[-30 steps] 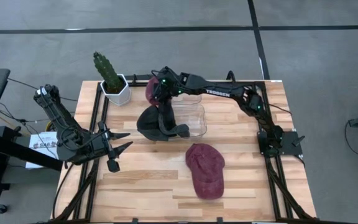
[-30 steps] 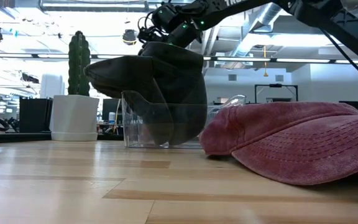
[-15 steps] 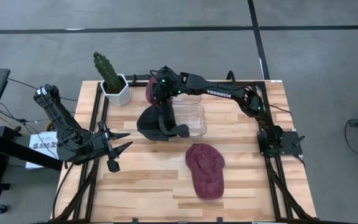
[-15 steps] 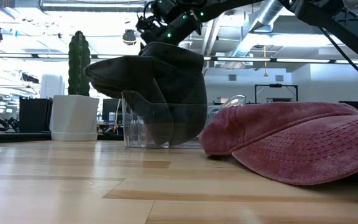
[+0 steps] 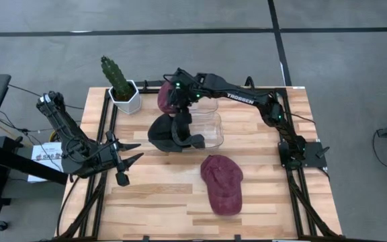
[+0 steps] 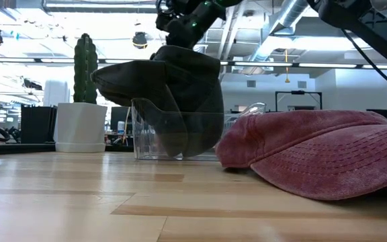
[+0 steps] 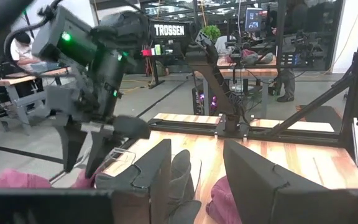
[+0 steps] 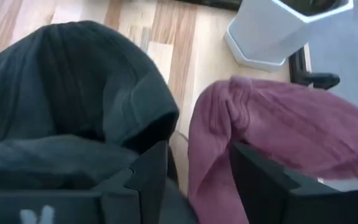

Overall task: Pick & Place hat
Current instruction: Put the red cap into the top transparent bin

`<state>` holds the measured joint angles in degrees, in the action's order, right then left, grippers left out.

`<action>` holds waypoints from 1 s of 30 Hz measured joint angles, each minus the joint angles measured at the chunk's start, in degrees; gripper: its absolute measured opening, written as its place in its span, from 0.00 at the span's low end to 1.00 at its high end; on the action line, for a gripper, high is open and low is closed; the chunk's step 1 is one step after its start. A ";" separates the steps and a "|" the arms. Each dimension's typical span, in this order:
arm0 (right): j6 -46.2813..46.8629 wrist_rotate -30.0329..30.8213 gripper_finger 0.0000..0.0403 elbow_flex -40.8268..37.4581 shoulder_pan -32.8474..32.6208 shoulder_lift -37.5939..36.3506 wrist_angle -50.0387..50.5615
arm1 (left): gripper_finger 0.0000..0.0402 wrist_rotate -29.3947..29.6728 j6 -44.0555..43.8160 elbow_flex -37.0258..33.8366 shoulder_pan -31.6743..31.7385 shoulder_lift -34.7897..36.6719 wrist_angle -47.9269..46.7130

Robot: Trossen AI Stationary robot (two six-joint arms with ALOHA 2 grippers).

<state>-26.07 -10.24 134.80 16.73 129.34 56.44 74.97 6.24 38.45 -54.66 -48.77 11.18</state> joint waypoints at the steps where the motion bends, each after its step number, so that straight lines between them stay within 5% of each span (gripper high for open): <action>1: 0.09 0.00 0.40 0.26 0.00 -0.09 0.97 | 0.36 -0.01 -0.56 -0.20 -0.01 0.00 0.07; 15: 7.12 1.68 0.32 -0.15 -0.01 -9.24 19.23 | 0.36 -1.43 -14.12 -8.30 1.26 -2.31 2.96; 23: 11.53 2.13 0.30 -0.15 -4.05 -15.07 25.98 | 0.36 -10.76 -10.50 -8.38 5.72 -13.50 15.11; 30: 17.25 9.73 0.30 -0.17 -11.89 -19.98 31.94 | 0.36 -15.61 -7.79 -8.38 6.59 -16.61 22.67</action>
<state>-8.82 -0.51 134.63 4.84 109.36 88.38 59.37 -1.55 30.06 -48.07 -65.39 33.85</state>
